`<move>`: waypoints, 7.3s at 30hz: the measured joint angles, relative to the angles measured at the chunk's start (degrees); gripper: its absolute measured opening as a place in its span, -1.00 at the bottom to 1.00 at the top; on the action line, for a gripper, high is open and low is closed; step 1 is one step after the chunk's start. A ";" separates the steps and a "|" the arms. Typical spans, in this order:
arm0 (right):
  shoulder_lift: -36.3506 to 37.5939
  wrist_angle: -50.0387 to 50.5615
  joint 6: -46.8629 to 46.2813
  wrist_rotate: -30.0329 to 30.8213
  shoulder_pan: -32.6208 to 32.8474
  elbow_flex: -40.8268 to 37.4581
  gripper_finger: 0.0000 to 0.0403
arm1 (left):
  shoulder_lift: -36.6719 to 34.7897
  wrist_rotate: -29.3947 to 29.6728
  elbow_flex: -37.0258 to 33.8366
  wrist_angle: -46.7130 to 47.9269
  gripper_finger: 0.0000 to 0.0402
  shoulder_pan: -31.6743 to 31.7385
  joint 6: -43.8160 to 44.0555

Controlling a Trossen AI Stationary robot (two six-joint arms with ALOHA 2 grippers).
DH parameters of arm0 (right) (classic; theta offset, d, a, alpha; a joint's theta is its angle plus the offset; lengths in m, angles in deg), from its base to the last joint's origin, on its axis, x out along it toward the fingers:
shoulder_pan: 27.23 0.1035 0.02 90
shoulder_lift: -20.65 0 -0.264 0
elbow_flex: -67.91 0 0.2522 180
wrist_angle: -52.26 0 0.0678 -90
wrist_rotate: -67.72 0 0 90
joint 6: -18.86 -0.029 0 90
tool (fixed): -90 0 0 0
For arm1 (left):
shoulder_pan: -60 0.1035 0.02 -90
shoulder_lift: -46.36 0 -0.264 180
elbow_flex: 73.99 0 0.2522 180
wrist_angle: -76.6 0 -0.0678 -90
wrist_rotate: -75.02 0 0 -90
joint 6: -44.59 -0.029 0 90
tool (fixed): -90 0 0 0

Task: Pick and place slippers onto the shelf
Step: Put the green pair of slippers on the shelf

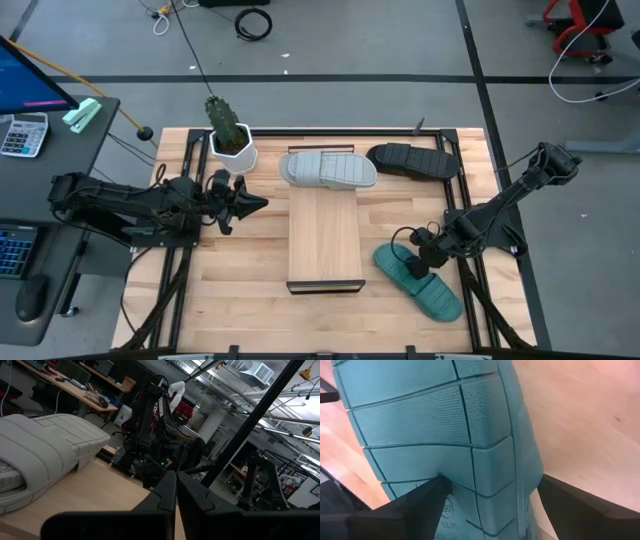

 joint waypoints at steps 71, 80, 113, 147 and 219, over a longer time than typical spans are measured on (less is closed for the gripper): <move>8.66 50.70 13.17 7.11 -0.98 40.61 -0.32 | 0.00 0.00 0.00 0.38 -0.96 -0.02 -0.02; 8.66 43.76 18.48 11.17 -8.55 40.59 -0.32 | 0.00 0.00 0.00 0.38 -0.88 -0.01 0.06; 8.45 17.90 31.16 -0.56 -35.91 40.59 -0.32 | 0.00 -5.66 1.11 -2.28 -0.92 -0.20 -11.78; -27.45 40.47 60.89 -26.60 -55.18 83.46 -0.32 | -0.16 -2.93 14.69 25.89 -0.95 -0.65 -26.72; -48.60 46.74 93.63 -33.01 -50.73 98.79 -0.32 | -15.13 16.74 14.64 46.23 -0.91 -10.16 -23.54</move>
